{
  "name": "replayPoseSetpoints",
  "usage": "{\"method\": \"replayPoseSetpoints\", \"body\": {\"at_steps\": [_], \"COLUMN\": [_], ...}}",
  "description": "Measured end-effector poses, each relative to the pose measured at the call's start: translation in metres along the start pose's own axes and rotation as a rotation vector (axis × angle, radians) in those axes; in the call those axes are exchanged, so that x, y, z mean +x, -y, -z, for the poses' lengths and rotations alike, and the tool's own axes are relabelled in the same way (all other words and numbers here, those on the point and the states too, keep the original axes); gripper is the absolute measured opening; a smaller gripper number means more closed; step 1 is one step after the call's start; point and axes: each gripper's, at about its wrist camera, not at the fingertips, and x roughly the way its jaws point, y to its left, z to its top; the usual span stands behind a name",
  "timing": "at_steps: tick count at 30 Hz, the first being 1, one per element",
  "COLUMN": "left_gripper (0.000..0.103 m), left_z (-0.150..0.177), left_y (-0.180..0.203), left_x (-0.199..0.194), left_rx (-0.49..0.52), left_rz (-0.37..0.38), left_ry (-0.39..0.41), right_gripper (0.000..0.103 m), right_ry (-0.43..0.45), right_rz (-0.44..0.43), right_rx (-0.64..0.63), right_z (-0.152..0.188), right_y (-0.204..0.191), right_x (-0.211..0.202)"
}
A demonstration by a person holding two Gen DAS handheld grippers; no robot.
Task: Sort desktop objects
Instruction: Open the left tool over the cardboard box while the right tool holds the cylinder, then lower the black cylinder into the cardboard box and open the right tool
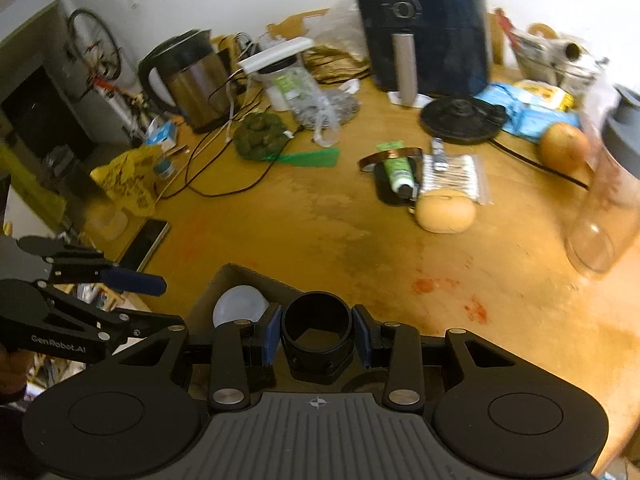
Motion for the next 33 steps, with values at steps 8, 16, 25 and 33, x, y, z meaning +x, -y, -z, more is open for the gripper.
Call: {"method": "replayPoseSetpoints", "body": {"at_steps": [8, 16, 25, 33], "left_gripper": [0.054, 0.055, 0.071, 0.071], "left_z": [0.006, 0.009, 0.007, 0.006], "left_y": [-0.012, -0.019, -0.019, -0.015], "left_x": [-0.006, -0.006, -0.002, 0.0], "left_rx": [-0.057, -0.093, -0.096, -0.076], "left_rz": [-0.022, -0.031, -0.036, -0.031], "left_ry": [0.0, -0.005, -0.009, -0.017], "right_gripper": [0.041, 0.041, 0.041, 0.041], "right_ry": [-0.036, -0.062, -0.073, -0.089], "right_rz": [-0.016, -0.021, -0.008, 0.011], "right_rx": [-0.092, -0.159, -0.23, -0.303], "right_z": [-0.004, -0.004, -0.003, 0.006], "right_y": [-0.016, -0.024, -0.03, -0.037], "right_x": [0.025, 0.045, 0.062, 0.071]}}
